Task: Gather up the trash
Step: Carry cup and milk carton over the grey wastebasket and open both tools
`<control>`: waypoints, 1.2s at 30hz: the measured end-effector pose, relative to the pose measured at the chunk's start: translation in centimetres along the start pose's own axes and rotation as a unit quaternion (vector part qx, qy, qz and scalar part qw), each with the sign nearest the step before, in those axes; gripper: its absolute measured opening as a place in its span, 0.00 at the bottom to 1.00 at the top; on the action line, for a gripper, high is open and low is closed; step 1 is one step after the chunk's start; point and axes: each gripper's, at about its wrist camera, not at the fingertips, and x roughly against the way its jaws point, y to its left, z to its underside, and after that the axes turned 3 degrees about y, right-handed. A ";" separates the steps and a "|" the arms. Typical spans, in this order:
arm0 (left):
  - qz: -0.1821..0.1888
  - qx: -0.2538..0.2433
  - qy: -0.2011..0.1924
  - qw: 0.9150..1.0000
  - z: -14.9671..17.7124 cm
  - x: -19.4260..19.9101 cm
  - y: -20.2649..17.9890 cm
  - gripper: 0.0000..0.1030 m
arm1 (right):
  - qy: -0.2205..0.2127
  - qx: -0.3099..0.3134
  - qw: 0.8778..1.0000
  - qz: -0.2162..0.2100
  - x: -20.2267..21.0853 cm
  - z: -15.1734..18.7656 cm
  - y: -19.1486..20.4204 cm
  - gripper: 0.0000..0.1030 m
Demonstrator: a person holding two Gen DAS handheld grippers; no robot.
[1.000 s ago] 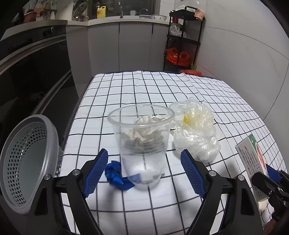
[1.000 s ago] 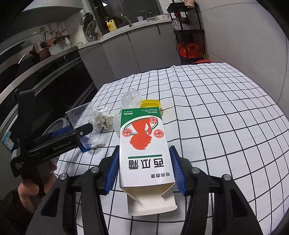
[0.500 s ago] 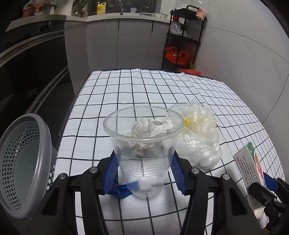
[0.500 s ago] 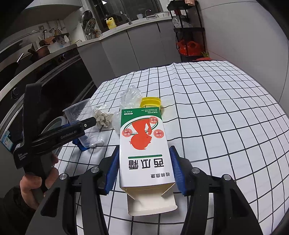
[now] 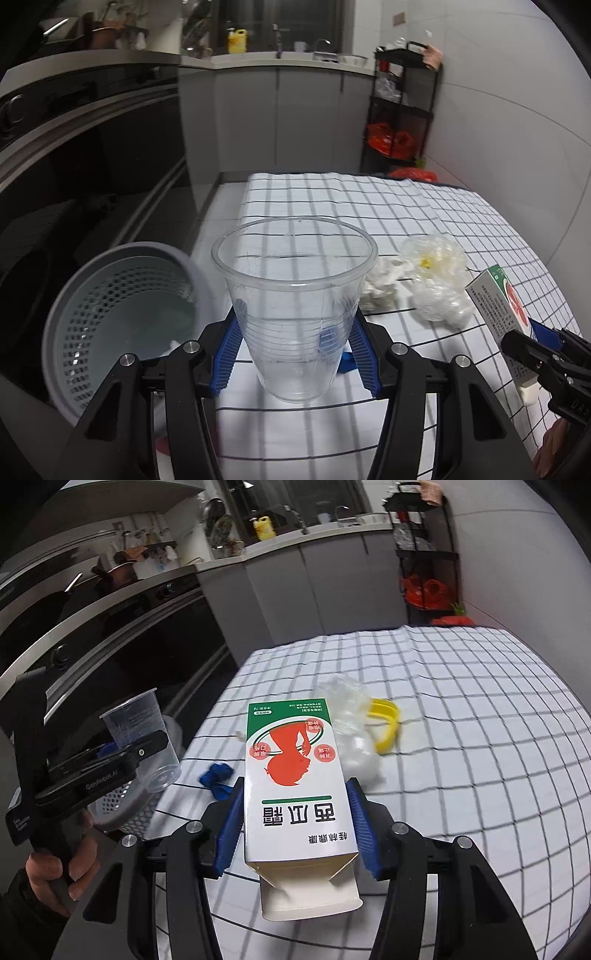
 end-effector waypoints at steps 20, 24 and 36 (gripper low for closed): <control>-0.144 0.137 0.029 0.980 2.8 2.2 16.8 0.52 | 0.061 0.139 0.973 -0.172 -10.7 -5.2 18.5 0.50; -0.151 0.144 0.036 0.977 3.1 1.9 17.7 0.52 | 0.079 0.148 0.968 -0.186 -12.5 -5.4 20.3 0.50; -0.161 0.160 0.047 0.973 3.6 1.0 19.4 0.63 | 0.114 0.154 0.964 -0.185 -15.8 -4.8 22.1 0.52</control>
